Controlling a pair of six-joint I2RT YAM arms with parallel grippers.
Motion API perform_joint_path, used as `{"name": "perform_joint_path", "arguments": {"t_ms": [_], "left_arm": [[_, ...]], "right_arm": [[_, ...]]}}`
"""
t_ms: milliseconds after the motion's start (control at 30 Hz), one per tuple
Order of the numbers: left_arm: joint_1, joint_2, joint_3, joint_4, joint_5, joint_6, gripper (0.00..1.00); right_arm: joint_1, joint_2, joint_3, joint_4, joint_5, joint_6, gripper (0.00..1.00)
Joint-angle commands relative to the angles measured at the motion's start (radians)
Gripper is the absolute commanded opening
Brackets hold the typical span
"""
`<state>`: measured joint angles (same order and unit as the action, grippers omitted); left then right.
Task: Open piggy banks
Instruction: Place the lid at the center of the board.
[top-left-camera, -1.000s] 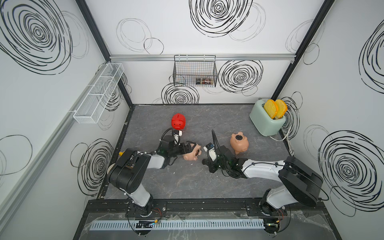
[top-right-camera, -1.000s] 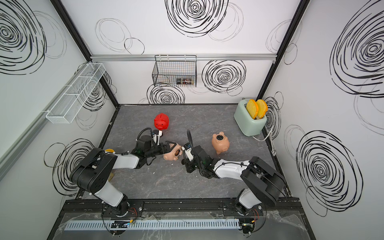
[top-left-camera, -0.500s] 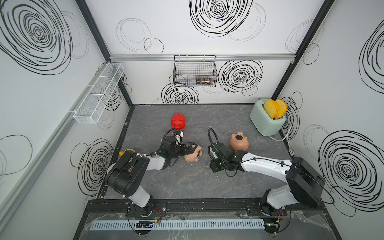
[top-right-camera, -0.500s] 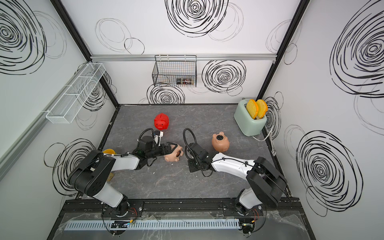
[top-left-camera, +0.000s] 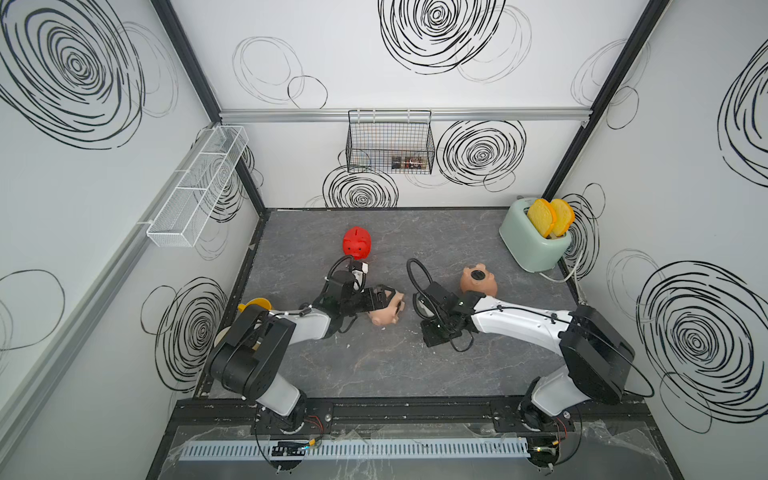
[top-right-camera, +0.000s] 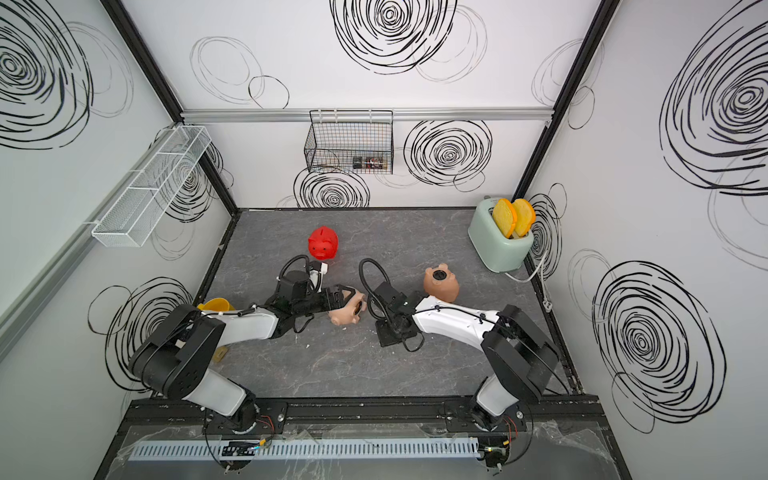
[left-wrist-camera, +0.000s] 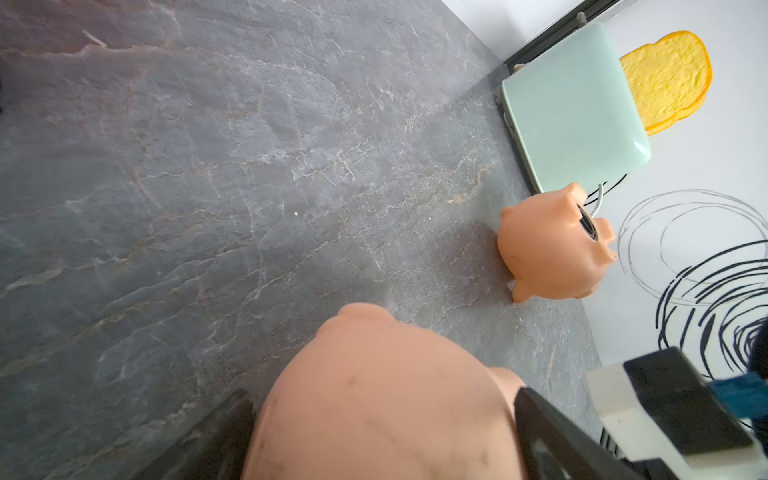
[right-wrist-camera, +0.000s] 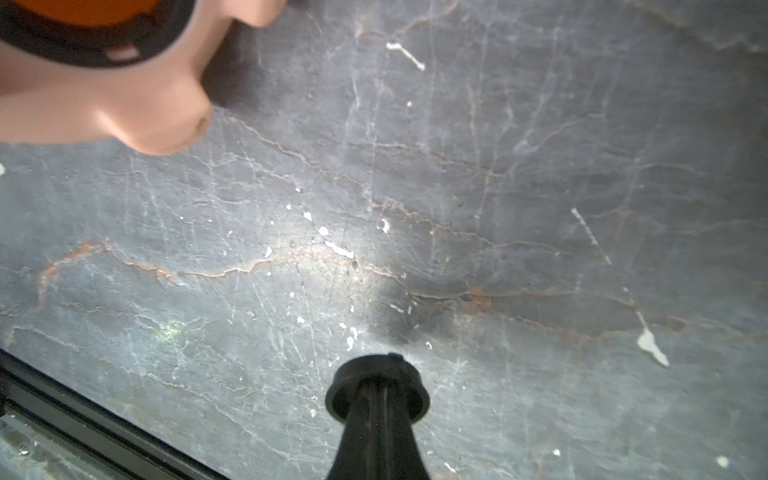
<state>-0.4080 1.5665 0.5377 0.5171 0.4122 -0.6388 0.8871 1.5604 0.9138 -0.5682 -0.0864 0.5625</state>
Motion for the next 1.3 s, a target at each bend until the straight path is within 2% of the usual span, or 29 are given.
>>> {"name": "perform_joint_path", "arguments": {"t_ms": [0, 400, 700, 967, 1100, 1267], "left_arm": [[-0.017, 0.032, -0.028, -0.195, -0.021, 0.028, 0.99], [-0.023, 0.040, -0.021, -0.196, -0.019, 0.025, 0.99], [-0.031, 0.041, 0.000, -0.218, -0.005, 0.020, 0.99], [-0.034, -0.002, 0.014, -0.231, 0.004, -0.001, 0.99], [-0.034, -0.040, 0.015, -0.241, 0.021, -0.012, 0.99], [-0.034, -0.078, 0.015, -0.255, 0.023, -0.020, 1.00]], "right_arm": [[-0.011, 0.018, 0.019, -0.062, 0.012, 0.018, 0.00], [-0.022, 0.053, 0.018, -0.052, 0.010, 0.013, 0.04], [-0.031, 0.028, 0.014, -0.042, 0.010, 0.016, 0.22], [-0.041, -0.096, -0.004, -0.007, 0.011, 0.020, 0.16], [-0.059, -0.217, -0.050, 0.098, 0.032, 0.089, 0.30], [-0.103, -0.329, -0.185, 0.344, -0.041, 0.182, 0.46]]}}
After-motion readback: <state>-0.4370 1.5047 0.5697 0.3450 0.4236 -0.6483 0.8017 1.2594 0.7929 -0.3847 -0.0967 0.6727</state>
